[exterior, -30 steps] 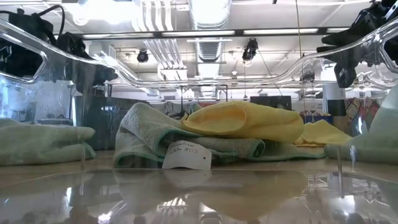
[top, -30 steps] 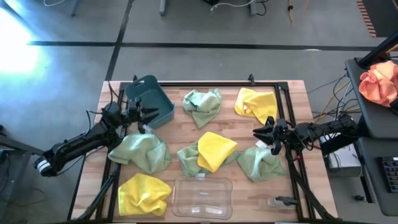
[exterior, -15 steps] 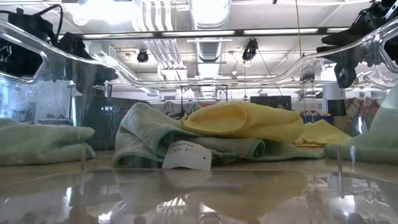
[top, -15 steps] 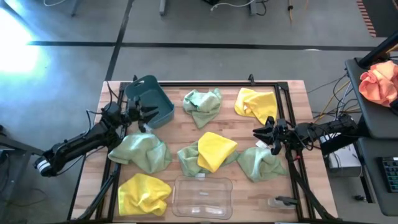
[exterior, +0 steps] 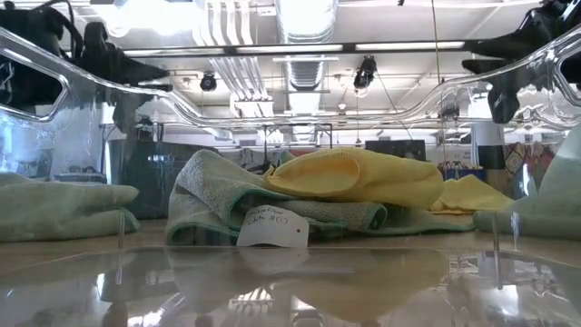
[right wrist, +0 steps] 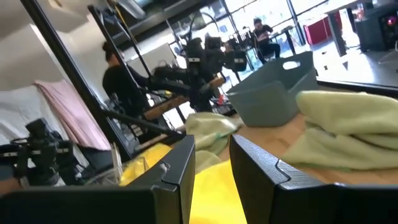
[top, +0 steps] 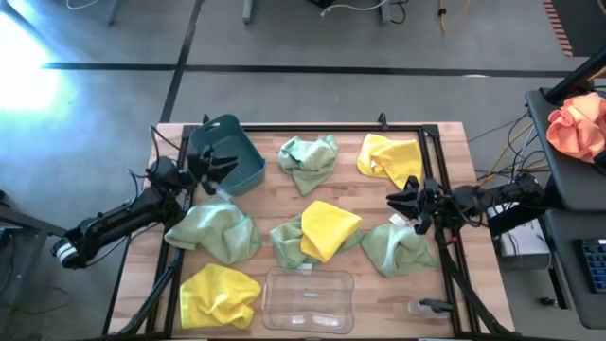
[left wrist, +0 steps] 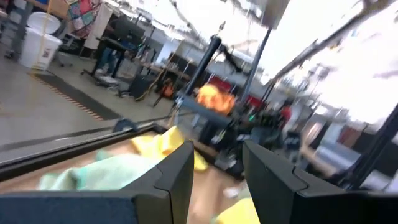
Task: Sort microfiber towel by color & place in baskets
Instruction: Put the bottom left green towel into the blue bin
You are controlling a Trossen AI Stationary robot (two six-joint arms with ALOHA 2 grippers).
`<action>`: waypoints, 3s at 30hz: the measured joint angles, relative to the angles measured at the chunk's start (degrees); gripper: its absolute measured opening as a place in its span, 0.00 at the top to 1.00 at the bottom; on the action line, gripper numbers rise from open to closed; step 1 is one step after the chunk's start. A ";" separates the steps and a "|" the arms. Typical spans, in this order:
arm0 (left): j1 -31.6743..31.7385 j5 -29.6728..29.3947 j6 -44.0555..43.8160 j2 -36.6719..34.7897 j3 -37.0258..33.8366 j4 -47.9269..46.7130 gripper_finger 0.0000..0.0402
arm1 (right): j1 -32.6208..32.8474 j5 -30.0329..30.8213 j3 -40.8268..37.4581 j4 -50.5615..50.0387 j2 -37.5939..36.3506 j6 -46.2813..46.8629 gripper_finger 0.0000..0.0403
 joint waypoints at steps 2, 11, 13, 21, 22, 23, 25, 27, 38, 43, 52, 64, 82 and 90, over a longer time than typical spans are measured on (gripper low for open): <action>0.00 0.94 -3.83 0.00 0.26 2.46 0.69 | -0.01 0.00 0.01 2.32 0.00 0.00 0.77; -0.26 5.36 -7.08 1.28 10.44 2.42 0.69 | -0.02 3.08 2.96 5.68 0.00 -0.10 0.77; -0.34 7.63 -7.07 2.27 13.45 2.42 0.69 | -0.03 3.21 4.11 5.41 0.00 -0.18 0.77; -0.42 25.45 -6.49 9.14 25.04 -1.01 0.69 | -0.02 2.95 11.62 1.64 0.02 -0.05 0.77; -0.44 27.77 -6.49 10.26 26.28 -1.71 0.69 | -0.02 2.93 13.11 -0.32 0.02 -0.05 0.77; -0.44 29.78 -6.47 11.39 27.29 -2.26 0.69 | -0.02 2.93 14.71 -2.76 0.12 -0.02 0.77; -0.46 33.06 -6.51 13.59 29.00 -3.17 0.69 | -0.02 2.93 18.47 -8.68 0.99 0.93 0.77; -0.50 35.26 -7.08 15.81 30.30 -3.43 0.69 | -0.02 2.94 22.63 -15.65 2.88 3.04 0.77; -0.50 42.82 -10.94 24.53 31.89 -5.50 0.69 | -0.02 4.14 46.73 -47.22 22.56 7.09 0.77; -0.50 42.94 -9.40 25.80 31.89 -5.49 0.69 | -0.02 7.07 56.86 -60.79 30.95 9.94 0.77; -0.50 42.74 -9.16 25.14 33.08 -5.09 0.69 | -0.02 7.30 66.37 -73.22 41.55 11.84 0.77; -0.50 45.36 4.73 26.06 49.12 -35.81 0.69 | -0.02 6.99 66.53 -75.78 44.65 13.23 0.77; -0.94 1.77 41.70 35.81 85.99 -112.00 0.69 | 0.00 6.99 66.47 -75.66 44.65 14.37 0.77; -1.01 -8.50 39.79 36.26 82.82 -125.19 0.69 | 0.00 7.02 66.47 -75.71 44.63 15.49 0.77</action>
